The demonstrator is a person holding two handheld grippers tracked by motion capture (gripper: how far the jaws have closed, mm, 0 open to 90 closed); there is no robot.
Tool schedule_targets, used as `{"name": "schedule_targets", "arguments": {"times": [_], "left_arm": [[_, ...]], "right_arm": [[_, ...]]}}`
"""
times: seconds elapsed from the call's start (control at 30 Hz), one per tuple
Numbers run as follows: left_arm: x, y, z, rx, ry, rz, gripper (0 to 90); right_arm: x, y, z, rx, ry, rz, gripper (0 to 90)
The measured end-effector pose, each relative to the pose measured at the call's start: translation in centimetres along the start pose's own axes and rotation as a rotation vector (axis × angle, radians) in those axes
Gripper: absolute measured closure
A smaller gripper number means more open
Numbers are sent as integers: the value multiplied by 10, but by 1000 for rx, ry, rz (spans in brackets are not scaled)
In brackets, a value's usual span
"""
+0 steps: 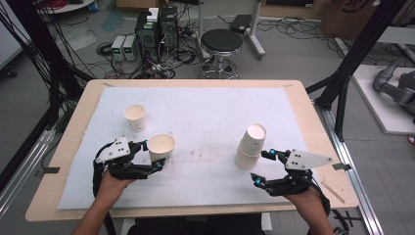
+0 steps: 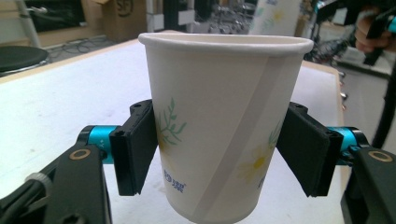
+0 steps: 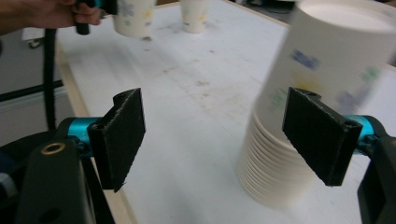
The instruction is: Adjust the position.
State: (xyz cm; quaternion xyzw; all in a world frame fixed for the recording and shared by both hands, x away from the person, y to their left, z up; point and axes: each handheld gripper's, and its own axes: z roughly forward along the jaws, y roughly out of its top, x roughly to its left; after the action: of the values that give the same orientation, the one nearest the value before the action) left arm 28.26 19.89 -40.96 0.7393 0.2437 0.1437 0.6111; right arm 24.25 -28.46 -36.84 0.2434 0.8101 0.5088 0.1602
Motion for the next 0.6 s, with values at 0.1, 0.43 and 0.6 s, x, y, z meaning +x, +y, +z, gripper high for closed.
{"name": "schedule_targets", "arguments": {"times": [0.1, 0.43, 0.6], "left_arm": [[1, -4, -2, -16, 27, 2, 312], [5, -10, -11, -84, 94, -7, 312], [9, -11, -16, -99, 118, -20, 310]], "right_arm": [[-6, -9, -5, -14, -44, 36, 210], [-16, -23, -11, -48, -148, 76, 209], [-18, -26, -9, -48, -154, 86, 209]]}}
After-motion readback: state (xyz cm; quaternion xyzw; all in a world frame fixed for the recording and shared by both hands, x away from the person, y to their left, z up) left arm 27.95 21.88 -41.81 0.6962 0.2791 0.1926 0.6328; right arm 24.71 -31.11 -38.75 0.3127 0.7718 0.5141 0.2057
